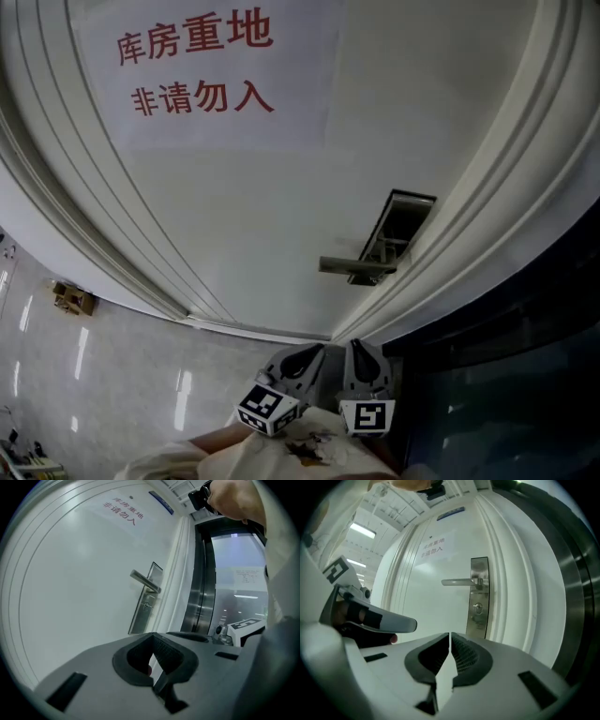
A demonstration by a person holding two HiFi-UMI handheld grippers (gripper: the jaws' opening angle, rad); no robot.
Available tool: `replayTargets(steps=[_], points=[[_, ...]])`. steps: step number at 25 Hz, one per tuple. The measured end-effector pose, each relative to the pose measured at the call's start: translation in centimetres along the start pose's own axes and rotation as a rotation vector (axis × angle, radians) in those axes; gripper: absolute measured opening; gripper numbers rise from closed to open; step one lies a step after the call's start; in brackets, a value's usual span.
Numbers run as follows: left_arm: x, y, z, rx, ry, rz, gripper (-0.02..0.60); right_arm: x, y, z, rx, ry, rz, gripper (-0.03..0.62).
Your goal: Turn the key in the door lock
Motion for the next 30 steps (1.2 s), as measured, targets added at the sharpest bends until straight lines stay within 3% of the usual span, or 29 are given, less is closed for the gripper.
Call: replayTargets(steps=[3,6,8,13,21,27,30], points=[[-3.3,-1.5,-1.3,0.025,-0.033,0.019,0.005,0.3,-3.2,-1.4,-0.015,0.14,0.082,0.012],[-6.1,-3.2,-2.0,0.021,-0.071,0.05,0.005,0.5,-6.3,-1.8,-0.002,0.204,0.167,0.025],[-6.0,-3.3,-1.9,0.006,-0.052,0.07,0.005,0.7,-6.5,-2.1,0.007,0.233,0.211,0.081],[-5.5,-3.9,-0.6,-0.036,0.051,0.083,0.005,1.8,-7.1,-3.4,0.027,0.436,0.287,0.1],[-6.0,-4.5,-0.6,-0.044,0.046,0.14,0.005,2.5,-10.2,-4.3,-0.076,0.832,0.327,0.103],[-7.2,-4.1,-0.5,-0.045,0.044,0.123,0.005,2.7,-11.7,-3.9,-0.125,0.925,0.365,0.096],[-7.6,-3.7,-1.2,-0.03,0.045,0.103,0.005,2.7,-11.7,-4.1,-0.133,0.916,0.397,0.038]])
Point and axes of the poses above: the fingertips, and each gripper's own axes: y backward along the fingers, x to its right, z out of its underside, the point moved 10 cm from there along y, backward along the fingers, and after that the axes turned 7 degrees about x, right-handed, at the moved point
